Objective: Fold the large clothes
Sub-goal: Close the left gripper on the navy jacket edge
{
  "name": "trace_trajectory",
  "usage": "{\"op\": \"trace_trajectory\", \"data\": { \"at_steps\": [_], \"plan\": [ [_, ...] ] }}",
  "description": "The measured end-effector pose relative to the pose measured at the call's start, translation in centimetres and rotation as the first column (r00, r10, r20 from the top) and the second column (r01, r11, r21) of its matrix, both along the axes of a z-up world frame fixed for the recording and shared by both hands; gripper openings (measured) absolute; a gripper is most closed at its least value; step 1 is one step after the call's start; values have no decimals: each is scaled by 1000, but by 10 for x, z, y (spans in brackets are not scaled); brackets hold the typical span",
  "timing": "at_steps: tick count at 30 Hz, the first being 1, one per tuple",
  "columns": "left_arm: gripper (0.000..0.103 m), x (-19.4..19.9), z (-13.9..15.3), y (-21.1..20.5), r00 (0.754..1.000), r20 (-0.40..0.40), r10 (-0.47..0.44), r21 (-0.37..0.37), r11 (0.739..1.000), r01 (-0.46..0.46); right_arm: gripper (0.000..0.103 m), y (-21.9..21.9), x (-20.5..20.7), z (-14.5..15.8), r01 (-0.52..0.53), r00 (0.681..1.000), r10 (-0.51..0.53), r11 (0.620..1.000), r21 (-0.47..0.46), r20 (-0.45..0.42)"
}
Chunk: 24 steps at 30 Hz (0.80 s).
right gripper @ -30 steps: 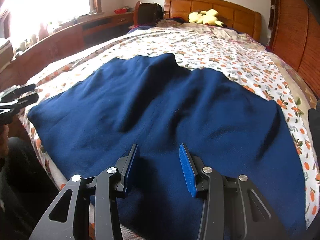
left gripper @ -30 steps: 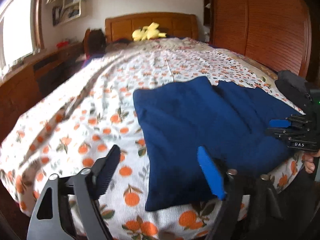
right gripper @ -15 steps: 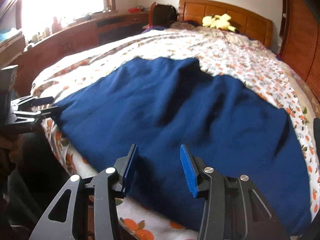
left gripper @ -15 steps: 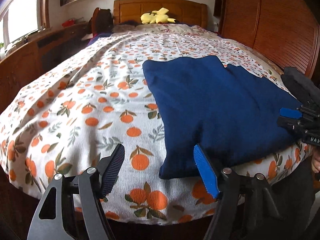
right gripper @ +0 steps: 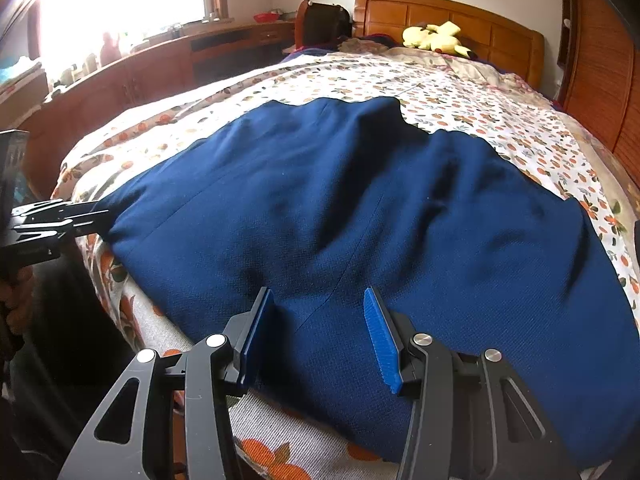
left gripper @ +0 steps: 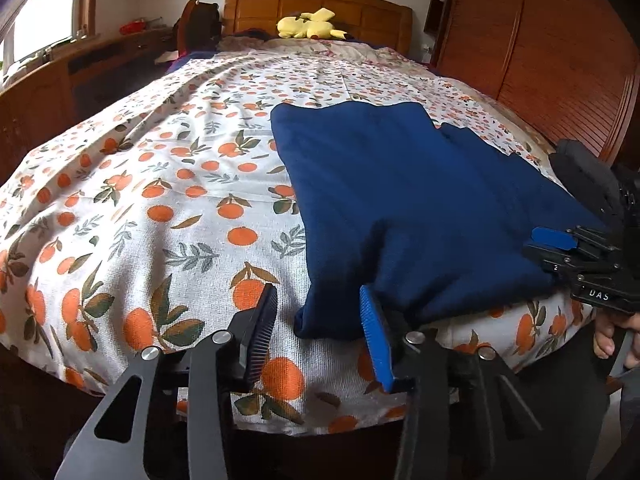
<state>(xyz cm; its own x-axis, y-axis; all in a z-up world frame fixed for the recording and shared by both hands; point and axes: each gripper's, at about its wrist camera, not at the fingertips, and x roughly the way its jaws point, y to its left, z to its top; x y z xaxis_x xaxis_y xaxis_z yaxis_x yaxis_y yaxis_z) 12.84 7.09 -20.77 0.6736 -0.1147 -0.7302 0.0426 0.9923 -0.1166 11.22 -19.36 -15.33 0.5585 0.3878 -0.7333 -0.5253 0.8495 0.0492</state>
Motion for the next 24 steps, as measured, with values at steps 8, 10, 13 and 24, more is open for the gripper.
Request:
{"op": "trace_trajectory", "data": {
  "at_steps": [8, 10, 13, 24],
  "plan": [
    [45, 5, -5, 1, 1000, -19, 23, -20, 1000, -24, 57, -4, -7, 9, 10, 1000, -10, 1000, 14, 13],
    [45, 6, -5, 0, 999, -20, 26, -22, 999, -27, 59, -6, -12, 13, 12, 999, -12, 1000, 10, 30],
    [24, 9, -4, -1, 1000, -29, 3, -60, 998, -5, 59, -15, -16, 16, 11, 999, -12, 1000, 14, 37],
    [9, 2, 75, -34, 986, 166, -34, -13, 999, 36, 59, -65, -17, 31, 89, 993, -94, 994, 60, 77]
  ]
}}
